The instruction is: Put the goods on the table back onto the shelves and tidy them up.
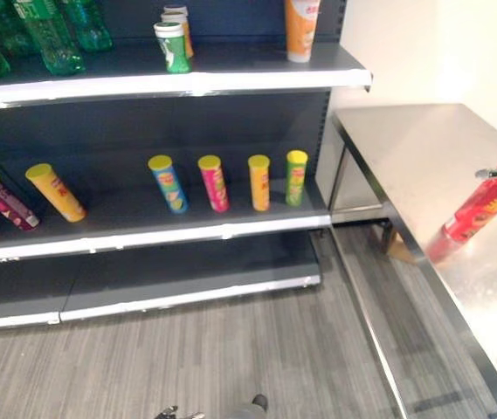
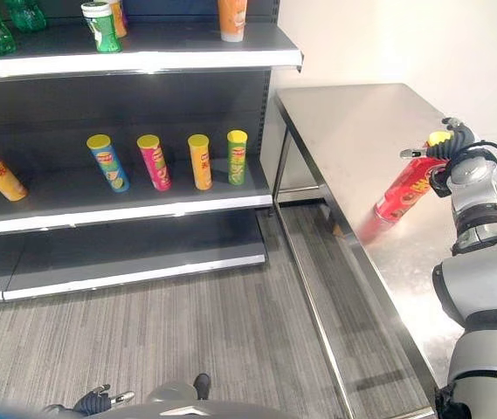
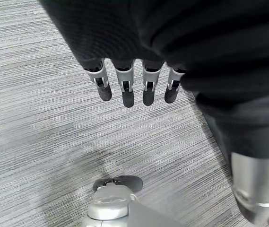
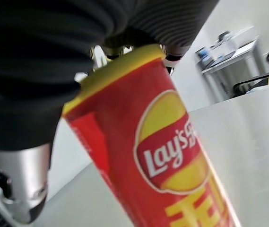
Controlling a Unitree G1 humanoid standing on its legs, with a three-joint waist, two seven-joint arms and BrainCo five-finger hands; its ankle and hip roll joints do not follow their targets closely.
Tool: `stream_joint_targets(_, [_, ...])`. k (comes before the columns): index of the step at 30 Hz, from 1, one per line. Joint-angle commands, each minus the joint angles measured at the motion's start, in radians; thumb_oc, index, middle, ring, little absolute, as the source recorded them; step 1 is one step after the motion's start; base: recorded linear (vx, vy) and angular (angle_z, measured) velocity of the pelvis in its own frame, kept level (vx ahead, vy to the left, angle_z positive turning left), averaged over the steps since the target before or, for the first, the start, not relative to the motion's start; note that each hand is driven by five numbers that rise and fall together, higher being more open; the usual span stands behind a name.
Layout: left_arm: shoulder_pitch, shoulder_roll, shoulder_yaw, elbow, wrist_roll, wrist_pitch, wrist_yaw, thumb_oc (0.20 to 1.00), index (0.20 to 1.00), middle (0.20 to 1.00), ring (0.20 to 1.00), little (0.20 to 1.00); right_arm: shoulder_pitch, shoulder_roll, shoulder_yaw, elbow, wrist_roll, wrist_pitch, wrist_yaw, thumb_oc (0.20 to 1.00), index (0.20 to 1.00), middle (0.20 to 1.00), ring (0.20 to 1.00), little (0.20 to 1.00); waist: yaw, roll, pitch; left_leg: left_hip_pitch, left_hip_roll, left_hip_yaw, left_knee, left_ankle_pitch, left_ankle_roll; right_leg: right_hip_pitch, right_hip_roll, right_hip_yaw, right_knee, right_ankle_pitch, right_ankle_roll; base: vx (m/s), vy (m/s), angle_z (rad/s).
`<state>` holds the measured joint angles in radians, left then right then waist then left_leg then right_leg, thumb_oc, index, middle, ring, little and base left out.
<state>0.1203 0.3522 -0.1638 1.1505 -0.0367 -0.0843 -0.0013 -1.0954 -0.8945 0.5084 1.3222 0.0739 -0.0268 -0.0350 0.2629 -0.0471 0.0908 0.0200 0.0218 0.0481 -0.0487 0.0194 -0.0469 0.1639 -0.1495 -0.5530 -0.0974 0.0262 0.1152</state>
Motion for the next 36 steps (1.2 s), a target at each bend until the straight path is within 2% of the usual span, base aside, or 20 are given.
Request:
stream_joint_targets(1, [-0.032, 0.014, -0.081, 0.006, 0.002, -0.016, 0.016, 1.000, 1.000, 1.000, 1.000, 1.000, -0.077, -0.041, 0.053, 0.012, -0.041, -0.007, -0.025, 1.000, 1.000, 1.000, 1.000, 1.000, 0.032, -0.002, -0.013, -0.055, 0.089, 0.097, -0.036, 0.084, -0.132, 0.070, -0.030, -0.022, 0.067, -0.108, 0.054, 0.00, 0.000, 0.00])
stream_joint_targets(11, [-0.032, 0.012, -0.078, 0.007, 0.008, -0.015, 0.018, 1.000, 1.000, 1.000, 1.000, 1.000, -0.064, -0.028, 0.050, -0.003, -0.031, -0.009, -0.016, 1.000, 1.000, 1.000, 1.000, 1.000, 0.029, -0.003, -0.009, -0.050, 0.087, 0.102, -0.035, 0.081, -0.128, 0.070, -0.032, -0.017, 0.066, -0.106, 0.054, 0.00, 0.000, 0.00])
stream_joint_targets(12, [-0.032, 0.012, -0.078, 0.006, 0.009, -0.015, 0.018, 1.000, 1.000, 1.000, 1.000, 1.000, -0.065, -0.027, 0.051, -0.004, -0.027, -0.009, -0.014, 0.200, 0.200, 0.200, 0.200, 0.200, 0.029, -0.004, -0.009, -0.050, 0.087, 0.102, -0.035, 0.081, -0.128, 0.070, -0.032, -0.016, 0.066, -0.107, 0.053, 0.00, 0.000, 0.00])
stream_joint_targets(21, [-0.030, 0.016, -0.071, 0.007, 0.010, -0.013, 0.017, 1.000, 1.000, 1.000, 1.000, 1.000, -0.051, -0.023, 0.056, -0.055, -0.007, -0.020, -0.003, 0.200, 0.200, 0.200, 0.200, 0.200, 0.024, -0.009, -0.003, -0.040, 0.088, 0.107, -0.035, 0.076, -0.125, 0.071, -0.033, -0.012, 0.072, -0.107, 0.053, 0.00, 0.000, 0.00])
stream_joint_targets(26, [-0.028, 0.011, -0.050, 0.009, 0.010, -0.007, 0.026, 1.000, 1.000, 1.000, 1.000, 1.000, -0.003, -0.039, 0.039, -0.240, -0.017, -0.031, -0.041, 0.200, 0.200, 0.200, 0.200, 0.200, 0.001, -0.014, 0.000, -0.030, 0.094, 0.121, -0.035, 0.071, -0.122, 0.064, -0.034, 0.000, 0.077, -0.105, 0.052, -0.02, 0.013, -0.06])
stream_joint_targets(27, [-0.028, 0.007, -0.040, 0.009, 0.010, -0.005, 0.033, 1.000, 1.000, 1.000, 1.000, 1.000, 0.033, -0.047, 0.012, -0.325, -0.018, -0.034, -0.057, 0.200, 0.200, 0.200, 0.200, 0.200, -0.008, -0.014, 0.002, -0.027, 0.095, 0.125, -0.036, 0.069, -0.120, 0.062, -0.035, 0.005, 0.078, -0.104, 0.052, -0.03, 0.025, -0.09])
stream_joint_targets(29, [-0.017, -0.018, 0.007, -0.008, 0.023, 0.003, 0.051, 1.000, 1.000, 1.000, 1.000, 1.000, 0.247, -0.070, -0.149, -0.742, -0.053, -0.070, -0.120, 0.200, 0.200, 0.200, 0.200, 0.200, -0.045, -0.001, 0.011, -0.024, 0.099, 0.145, -0.038, 0.077, -0.103, 0.044, -0.044, 0.009, 0.087, -0.088, 0.049, -0.11, 0.070, -0.06])
stream_joint_targets(31, [-0.009, -0.024, 0.043, -0.010, 0.040, 0.003, 0.056, 1.000, 1.000, 1.000, 1.000, 1.000, 0.445, -0.100, -0.313, -0.987, -0.109, -0.102, -0.139, 0.200, 0.200, 0.200, 0.200, 0.200, -0.066, 0.002, 0.007, -0.014, 0.103, 0.155, -0.037, 0.070, -0.100, 0.041, -0.048, 0.015, 0.094, -0.092, 0.049, -0.05, 0.033, -0.14])
stream_joint_targets(32, [-0.009, -0.017, 0.035, -0.010, 0.040, 0.003, 0.056, 1.000, 1.000, 1.000, 1.000, 1.000, 0.474, -0.099, -0.339, -1.004, -0.112, -0.096, -0.137, 0.200, 0.200, 0.200, 0.200, 0.200, -0.057, -0.004, 0.004, -0.015, 0.103, 0.154, -0.037, 0.070, -0.099, 0.040, -0.048, 0.015, 0.094, -0.091, 0.049, -0.02, 0.003, -0.08])
stream_joint_targets(34, [-0.008, -0.030, 0.076, -0.003, 0.067, 0.006, 0.062, 1.000, 1.000, 1.000, 1.000, 1.000, 0.703, -0.082, -0.530, -1.313, -0.142, -0.155, -0.120, 0.200, 0.200, 0.200, 0.200, 0.200, -0.090, 0.000, -0.002, -0.001, 0.109, 0.168, -0.034, 0.061, -0.097, 0.038, -0.051, 0.028, 0.100, -0.098, 0.047, -0.05, -0.018, -0.14])
stream_joint_targets(36, [-0.008, -0.027, 0.073, -0.007, 0.071, 0.006, 0.059, 1.000, 1.000, 1.000, 1.000, 1.000, 0.764, -0.062, -0.562, -1.384, -0.151, -0.162, -0.102, 0.200, 0.200, 0.200, 0.200, 0.200, -0.085, -0.003, -0.004, 0.003, 0.111, 0.173, -0.033, 0.060, -0.096, 0.037, -0.049, 0.032, 0.101, -0.102, 0.045, -0.06, -0.027, -0.10])
